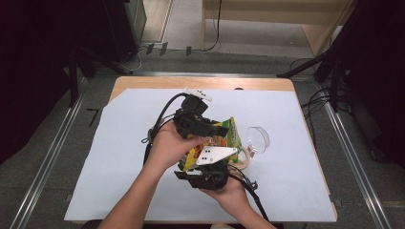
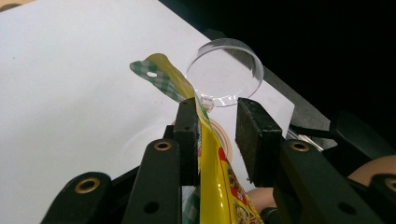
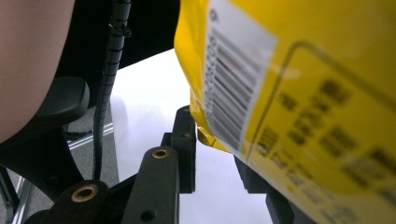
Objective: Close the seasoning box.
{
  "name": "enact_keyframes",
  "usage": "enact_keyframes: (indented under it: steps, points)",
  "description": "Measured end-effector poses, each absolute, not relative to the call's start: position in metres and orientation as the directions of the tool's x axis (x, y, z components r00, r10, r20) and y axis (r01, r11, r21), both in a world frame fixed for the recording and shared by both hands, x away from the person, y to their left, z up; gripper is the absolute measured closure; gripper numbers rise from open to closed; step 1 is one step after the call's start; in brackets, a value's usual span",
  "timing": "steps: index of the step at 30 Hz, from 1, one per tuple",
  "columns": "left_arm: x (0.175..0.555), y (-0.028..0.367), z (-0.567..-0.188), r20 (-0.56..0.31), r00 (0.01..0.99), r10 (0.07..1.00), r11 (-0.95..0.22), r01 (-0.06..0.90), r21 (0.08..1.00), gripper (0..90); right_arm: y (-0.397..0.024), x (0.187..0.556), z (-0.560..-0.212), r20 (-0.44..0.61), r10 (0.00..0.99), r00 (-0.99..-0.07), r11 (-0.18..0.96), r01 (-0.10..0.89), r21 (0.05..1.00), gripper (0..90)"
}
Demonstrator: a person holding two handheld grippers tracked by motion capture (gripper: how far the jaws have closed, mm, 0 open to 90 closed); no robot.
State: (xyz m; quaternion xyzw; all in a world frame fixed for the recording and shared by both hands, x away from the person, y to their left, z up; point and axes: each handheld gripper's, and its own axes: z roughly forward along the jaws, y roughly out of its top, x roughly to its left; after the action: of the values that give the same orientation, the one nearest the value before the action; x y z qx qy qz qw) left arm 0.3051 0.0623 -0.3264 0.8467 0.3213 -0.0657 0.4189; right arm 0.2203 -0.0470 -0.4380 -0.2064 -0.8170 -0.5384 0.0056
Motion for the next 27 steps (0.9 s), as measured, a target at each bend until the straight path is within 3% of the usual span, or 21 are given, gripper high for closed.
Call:
enact_keyframes:
  steps: [27]
  points:
    - [0.317,0.058,-0.330,-0.402,0.781,0.478,-0.454,0.611,0.648,75.3,-0.049,0.225,-0.439,0.234,0.351,-0.907,0.336,0.354,0.873,72.8]
